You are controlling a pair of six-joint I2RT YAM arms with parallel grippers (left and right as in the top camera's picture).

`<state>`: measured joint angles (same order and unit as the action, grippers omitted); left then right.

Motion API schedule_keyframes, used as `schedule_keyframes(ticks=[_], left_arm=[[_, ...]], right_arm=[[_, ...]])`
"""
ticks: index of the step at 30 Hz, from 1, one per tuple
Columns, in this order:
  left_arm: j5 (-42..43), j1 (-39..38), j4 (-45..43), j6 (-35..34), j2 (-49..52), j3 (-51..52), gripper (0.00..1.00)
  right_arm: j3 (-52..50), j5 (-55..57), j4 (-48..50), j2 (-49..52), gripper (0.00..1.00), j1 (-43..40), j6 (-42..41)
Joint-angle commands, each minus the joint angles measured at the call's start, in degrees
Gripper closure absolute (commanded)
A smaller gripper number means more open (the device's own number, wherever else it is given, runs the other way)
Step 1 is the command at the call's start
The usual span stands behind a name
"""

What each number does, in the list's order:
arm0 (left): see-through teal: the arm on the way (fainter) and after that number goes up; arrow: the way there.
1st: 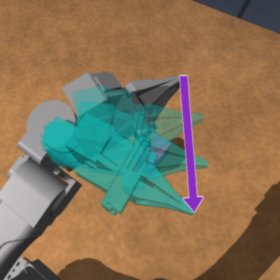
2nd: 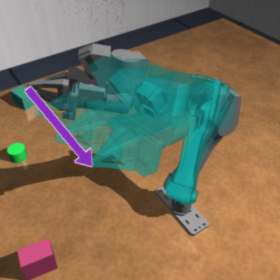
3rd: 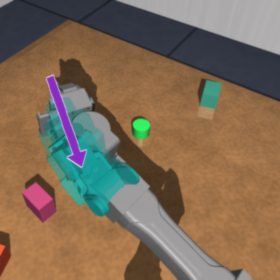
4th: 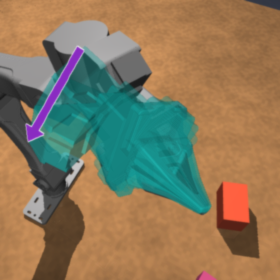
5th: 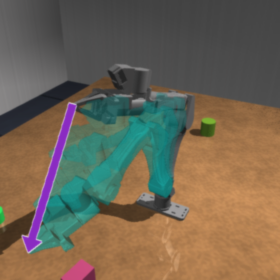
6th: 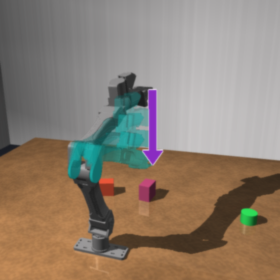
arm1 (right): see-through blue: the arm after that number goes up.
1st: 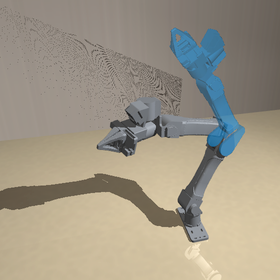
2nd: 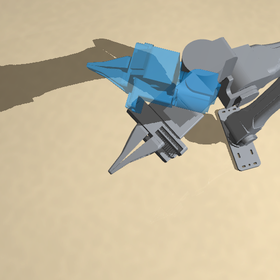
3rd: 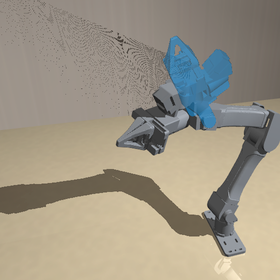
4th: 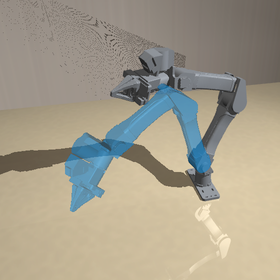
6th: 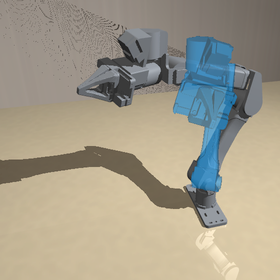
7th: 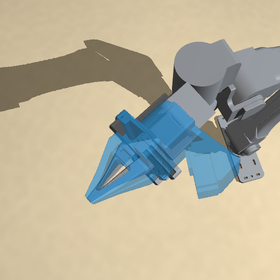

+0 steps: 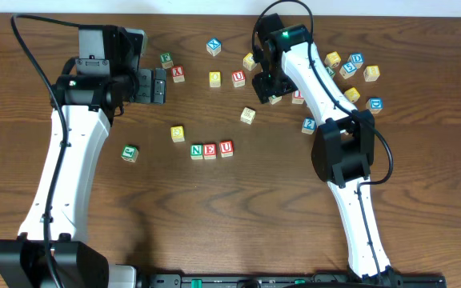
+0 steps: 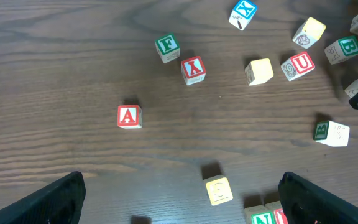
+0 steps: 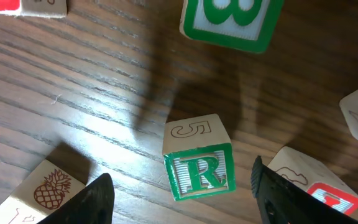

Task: Spell out NEURIPS
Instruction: 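Lower the right gripper around the green R block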

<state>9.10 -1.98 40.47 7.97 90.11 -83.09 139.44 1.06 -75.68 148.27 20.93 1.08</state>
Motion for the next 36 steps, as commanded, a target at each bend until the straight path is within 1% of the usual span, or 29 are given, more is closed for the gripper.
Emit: schedule_keyframes(ticks=[1, 7, 12, 15, 21, 36], left_arm=[[0.3, 0.2, 0.0, 0.6, -0.2, -1.5, 0.02], [0.3, 0.2, 0.0, 0.6, -0.2, -1.5, 0.02], [0.3, 0.2, 0.0, 0.6, -0.2, -1.5, 0.02], [0.3, 0.2, 0.0, 0.6, -0.2, -1.5, 0.02], [0.3, 0.2, 0.0, 0.6, -0.2, -1.5, 0.02], [0.3, 0.2, 0.0, 0.6, -0.2, -1.5, 0.02]], right_arm=[[0.5, 0.5, 0.2, 0.0, 0.34, 0.5, 0.8], [-0.4, 0.5, 0.8, 0.0, 0.35, 0.5, 0.9], [-2.3, 0.5, 1.7, 0.0, 0.38, 0.5, 0.9], [-3.6, 0.5, 2.5, 0.0, 0.39, 0.5, 0.9], [-4.2, 0.6, 3.1, 0.0, 0.44, 0.5, 0.9], [-4.2, 0.6, 3.3, 0.0, 0.44, 0.5, 0.9]])
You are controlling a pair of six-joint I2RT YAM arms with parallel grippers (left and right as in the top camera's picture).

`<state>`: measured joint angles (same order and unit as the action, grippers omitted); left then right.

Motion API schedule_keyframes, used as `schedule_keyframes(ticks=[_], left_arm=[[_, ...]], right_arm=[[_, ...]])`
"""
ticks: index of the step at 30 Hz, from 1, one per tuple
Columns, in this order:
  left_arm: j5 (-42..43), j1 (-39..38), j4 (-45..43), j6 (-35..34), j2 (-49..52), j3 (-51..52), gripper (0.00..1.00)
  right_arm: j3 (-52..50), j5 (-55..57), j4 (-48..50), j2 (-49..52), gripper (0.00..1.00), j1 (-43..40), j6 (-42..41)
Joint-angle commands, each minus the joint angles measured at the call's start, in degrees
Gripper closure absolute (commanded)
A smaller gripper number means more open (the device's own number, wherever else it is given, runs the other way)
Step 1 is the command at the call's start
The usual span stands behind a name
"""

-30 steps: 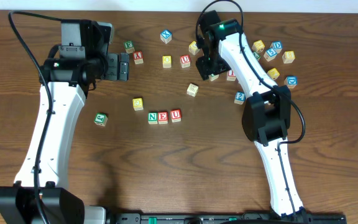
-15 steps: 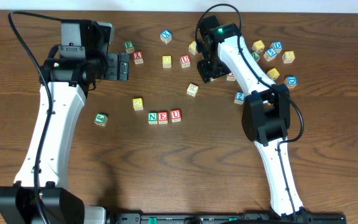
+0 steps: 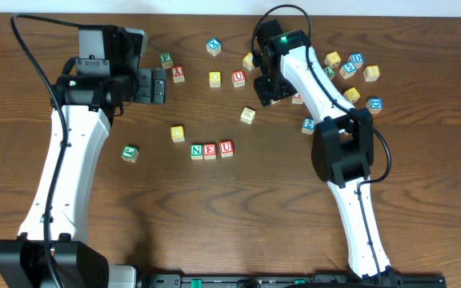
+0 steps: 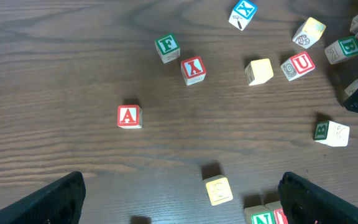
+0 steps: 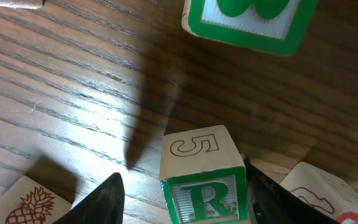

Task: Spell out NEURIPS
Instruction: 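Lower the right gripper around the green R block, then close the right gripper on the green R block and lift it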

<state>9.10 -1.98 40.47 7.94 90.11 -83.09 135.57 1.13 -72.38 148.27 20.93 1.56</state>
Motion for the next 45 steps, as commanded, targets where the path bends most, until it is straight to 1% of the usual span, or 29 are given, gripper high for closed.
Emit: schedule_keyframes(ticks=[1, 16, 29, 45], left_arm=[[0.3, 0.2, 0.0, 0.6, -0.2, -1.5, 0.02], [0.3, 0.2, 0.0, 0.6, -0.2, -1.5, 0.02], [0.3, 0.2, 0.0, 0.6, -0.2, -1.5, 0.02], [0.3, 0.2, 0.0, 0.6, -0.2, -1.5, 0.02]], right_arm=[[-0.3, 0.5, 0.1, 0.0, 0.44, 0.5, 0.5], [-0.3, 2.0, 1.6, 0.0, 0.47, 0.5, 0.9], [-0.3, 2.8, 1.7, 0.0, 0.57, 0.5, 0.9], [-0.3, 2.8, 1.7, 0.0, 0.65, 0.5, 0.9]])
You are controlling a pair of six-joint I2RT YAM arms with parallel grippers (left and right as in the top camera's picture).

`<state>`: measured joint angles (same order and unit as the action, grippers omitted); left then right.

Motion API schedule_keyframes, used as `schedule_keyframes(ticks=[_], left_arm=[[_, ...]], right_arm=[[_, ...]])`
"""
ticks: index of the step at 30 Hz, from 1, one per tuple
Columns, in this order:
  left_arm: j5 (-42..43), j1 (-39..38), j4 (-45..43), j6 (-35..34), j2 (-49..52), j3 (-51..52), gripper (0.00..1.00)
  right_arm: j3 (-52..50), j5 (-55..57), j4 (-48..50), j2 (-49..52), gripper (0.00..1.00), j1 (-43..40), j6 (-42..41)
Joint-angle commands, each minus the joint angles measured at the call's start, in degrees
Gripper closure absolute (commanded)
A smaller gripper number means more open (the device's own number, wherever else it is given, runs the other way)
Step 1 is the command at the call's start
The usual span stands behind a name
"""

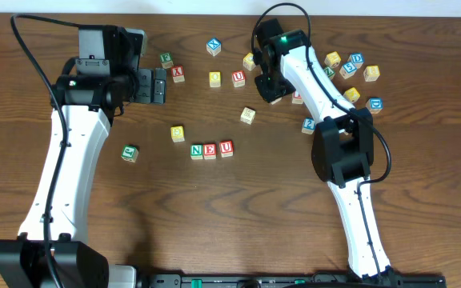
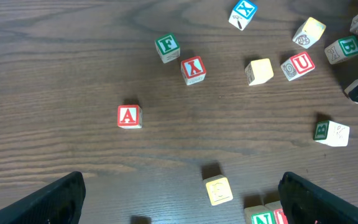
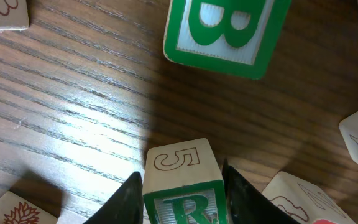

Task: Spell out NEURIPS
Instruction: 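Close the right gripper on the green R block and lift it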

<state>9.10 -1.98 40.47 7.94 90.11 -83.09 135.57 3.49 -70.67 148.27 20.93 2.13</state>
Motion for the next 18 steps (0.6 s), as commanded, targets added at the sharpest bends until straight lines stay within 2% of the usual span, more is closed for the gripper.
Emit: schedule_keyframes(ticks=[1, 8, 18], left_arm=[[0.3, 0.2, 0.0, 0.6, -0.2, -1.5, 0.03], [0.3, 0.2, 0.0, 0.6, -0.2, -1.5, 0.02], [0.3, 0.2, 0.0, 0.6, -0.2, -1.5, 0.02]], right_arm=[[-0.3, 0.5, 0.0, 0.0, 0.65, 0.5, 0.3], [-0.3, 0.5, 0.0, 0.0, 0.73, 0.5, 0.3], [-0.3, 0.5, 0.0, 0.0, 0.8, 0.5, 0.3]])
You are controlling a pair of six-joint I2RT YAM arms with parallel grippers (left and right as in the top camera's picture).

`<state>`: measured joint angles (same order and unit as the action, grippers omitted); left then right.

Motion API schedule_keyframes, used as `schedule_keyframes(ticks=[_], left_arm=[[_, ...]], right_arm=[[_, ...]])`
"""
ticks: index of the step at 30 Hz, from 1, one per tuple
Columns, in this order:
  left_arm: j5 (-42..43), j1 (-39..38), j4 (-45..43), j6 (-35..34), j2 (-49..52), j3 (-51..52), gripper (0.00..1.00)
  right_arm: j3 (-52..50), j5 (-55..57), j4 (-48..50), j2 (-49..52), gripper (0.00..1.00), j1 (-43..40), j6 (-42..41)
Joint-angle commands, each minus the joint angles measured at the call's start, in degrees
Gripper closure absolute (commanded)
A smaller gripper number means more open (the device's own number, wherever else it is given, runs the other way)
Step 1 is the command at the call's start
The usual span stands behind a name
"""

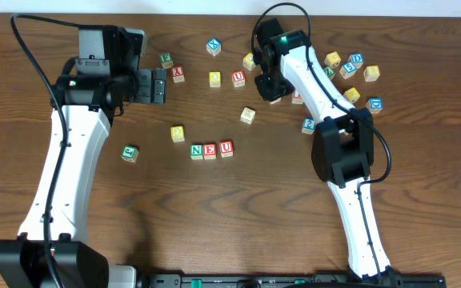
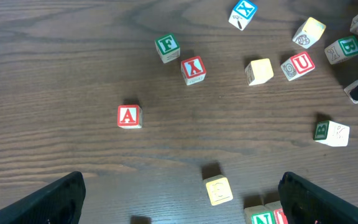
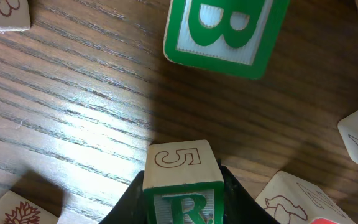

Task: Spell out NEURIPS
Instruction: 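Close the right gripper on the green R block and lift it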

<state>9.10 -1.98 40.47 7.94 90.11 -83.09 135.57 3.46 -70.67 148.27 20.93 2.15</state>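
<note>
A green R block (image 3: 183, 186), its top face marked 5, sits between the fingers of my right gripper (image 3: 183, 196), which is shut on its two sides. Whether it rests on the wood cannot be told. From overhead the right gripper (image 1: 270, 86) is at the back of the table, right of centre. The row N (image 1: 197, 150), E (image 1: 210, 150), U (image 1: 226, 148) lies at mid table. My left gripper (image 2: 182, 208) hangs open and empty over the back left, and its dark fingertips (image 2: 58, 198) frame the wood.
A green B block (image 3: 225, 31) lies just beyond the R, with pale picture blocks (image 3: 297, 199) close on the right. Loose blocks A (image 2: 128, 116), F (image 2: 166, 47), a red I (image 2: 193, 70), a second U (image 2: 300, 65) and a yellow one (image 2: 218, 190) are scattered about. Several more sit at the back right (image 1: 356, 68).
My right gripper's fingers, which stood a sliver off the R block's sides, now press against them. The left arm and the other blocks have not moved.
First my right gripper stood wide open over the R block beside the B. Then it was closer, with its fingers straddling the block, then narrowed almost to its sides, and now it is shut on it. The N E U row and the left arm stayed put.
</note>
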Motion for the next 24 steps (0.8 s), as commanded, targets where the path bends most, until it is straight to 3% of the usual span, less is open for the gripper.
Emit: schedule_keyframes(ticks=[1, 24], left_arm=[[0.3, 0.2, 0.0, 0.6, -0.2, -1.5, 0.02], [0.3, 0.2, 0.0, 0.6, -0.2, -1.5, 0.02]], right_arm=[[-0.3, 0.5, 0.0, 0.0, 0.8, 0.5, 0.3], [0.3, -1.1, -0.7, -0.4, 0.88, 0.5, 0.2]])
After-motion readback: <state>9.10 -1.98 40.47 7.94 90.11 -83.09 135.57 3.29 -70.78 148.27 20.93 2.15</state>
